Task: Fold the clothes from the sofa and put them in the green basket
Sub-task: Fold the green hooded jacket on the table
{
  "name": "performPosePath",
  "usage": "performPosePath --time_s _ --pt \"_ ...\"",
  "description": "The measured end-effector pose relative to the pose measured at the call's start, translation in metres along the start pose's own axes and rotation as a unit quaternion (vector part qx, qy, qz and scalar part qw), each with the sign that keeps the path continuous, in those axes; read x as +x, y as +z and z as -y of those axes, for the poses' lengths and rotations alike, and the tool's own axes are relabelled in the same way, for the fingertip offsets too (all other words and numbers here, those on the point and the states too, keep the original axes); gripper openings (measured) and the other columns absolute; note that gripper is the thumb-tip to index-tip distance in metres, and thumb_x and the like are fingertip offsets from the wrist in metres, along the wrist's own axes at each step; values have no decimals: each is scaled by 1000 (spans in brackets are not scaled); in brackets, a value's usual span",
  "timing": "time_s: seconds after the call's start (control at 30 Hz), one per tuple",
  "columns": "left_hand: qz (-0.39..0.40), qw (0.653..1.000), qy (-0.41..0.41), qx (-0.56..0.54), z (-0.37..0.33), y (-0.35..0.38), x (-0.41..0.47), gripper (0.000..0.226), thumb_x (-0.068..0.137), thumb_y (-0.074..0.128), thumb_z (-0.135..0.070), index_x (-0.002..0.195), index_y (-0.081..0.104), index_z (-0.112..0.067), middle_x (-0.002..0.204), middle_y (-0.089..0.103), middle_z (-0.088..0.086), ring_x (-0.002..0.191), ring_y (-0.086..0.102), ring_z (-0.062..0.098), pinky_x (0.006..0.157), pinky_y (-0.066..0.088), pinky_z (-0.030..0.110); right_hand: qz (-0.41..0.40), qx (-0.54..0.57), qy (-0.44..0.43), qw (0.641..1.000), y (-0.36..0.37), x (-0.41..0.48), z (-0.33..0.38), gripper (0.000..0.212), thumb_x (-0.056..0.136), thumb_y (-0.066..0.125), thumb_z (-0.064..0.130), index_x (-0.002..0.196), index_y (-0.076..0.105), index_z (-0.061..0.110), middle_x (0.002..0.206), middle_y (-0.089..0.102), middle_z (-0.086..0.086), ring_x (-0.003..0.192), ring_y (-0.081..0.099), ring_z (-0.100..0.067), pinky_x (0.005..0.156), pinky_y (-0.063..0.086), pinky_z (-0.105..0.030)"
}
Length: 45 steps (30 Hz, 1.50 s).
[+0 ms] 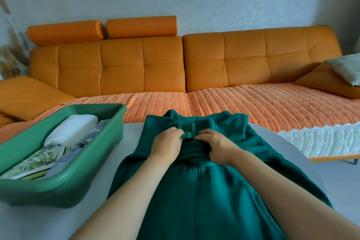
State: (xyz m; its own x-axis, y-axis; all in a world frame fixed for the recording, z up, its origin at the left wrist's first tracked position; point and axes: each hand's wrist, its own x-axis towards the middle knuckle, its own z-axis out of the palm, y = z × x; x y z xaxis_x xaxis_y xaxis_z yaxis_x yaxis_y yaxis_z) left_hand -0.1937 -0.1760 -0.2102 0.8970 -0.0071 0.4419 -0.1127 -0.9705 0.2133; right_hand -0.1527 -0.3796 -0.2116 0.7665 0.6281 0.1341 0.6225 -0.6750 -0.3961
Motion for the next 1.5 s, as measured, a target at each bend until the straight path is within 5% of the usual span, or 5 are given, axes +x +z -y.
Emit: performPosePath --time_s 0.27,0.57,0.7,1.13,1.5 --pt "-113 939 -307 -102 63 -39 -10 61 86 42 8 139 35 -23 126 47 13 89 55 35 68 42 38 -72 -233 88 966 -16 -10 -8 43 88 58 19 128 46 28 113 47 2 103 56 -21 74 48 -36" --pt "116 942 -221 225 56 -23 -16 51 84 51 -12 130 54 -31 151 22 8 138 20 31 112 24 42 124 -243 145 951 -32 -29 -26 57 75 54 51 130 46 39 112 51 3 103 59 -24 76 44 -34" --pt "109 983 -91 115 38 -13 10 56 91 45 -11 144 45 -31 157 31 1 141 29 25 116 21 40 62 -19 178 982 -44 -25 -40 43 84 43 64 92 70 31 98 69 6 92 62 -15 88 49 -40" --pt "247 966 -79 8 36 30 67 40 102 37 -34 139 52 -30 141 49 -2 131 43 25 105 35 41 31 -234 135 962 -34 57 -98 48 101 46 15 144 43 36 141 49 3 116 58 -22 79 50 -34" --pt "-113 990 6 83 21 60 94 25 94 60 -20 119 64 -24 117 58 2 110 51 28 93 38 42 -163 -149 289 931 -54 62 -131 54 92 56 5 141 35 10 143 28 -20 107 58 -40 76 49 -42"
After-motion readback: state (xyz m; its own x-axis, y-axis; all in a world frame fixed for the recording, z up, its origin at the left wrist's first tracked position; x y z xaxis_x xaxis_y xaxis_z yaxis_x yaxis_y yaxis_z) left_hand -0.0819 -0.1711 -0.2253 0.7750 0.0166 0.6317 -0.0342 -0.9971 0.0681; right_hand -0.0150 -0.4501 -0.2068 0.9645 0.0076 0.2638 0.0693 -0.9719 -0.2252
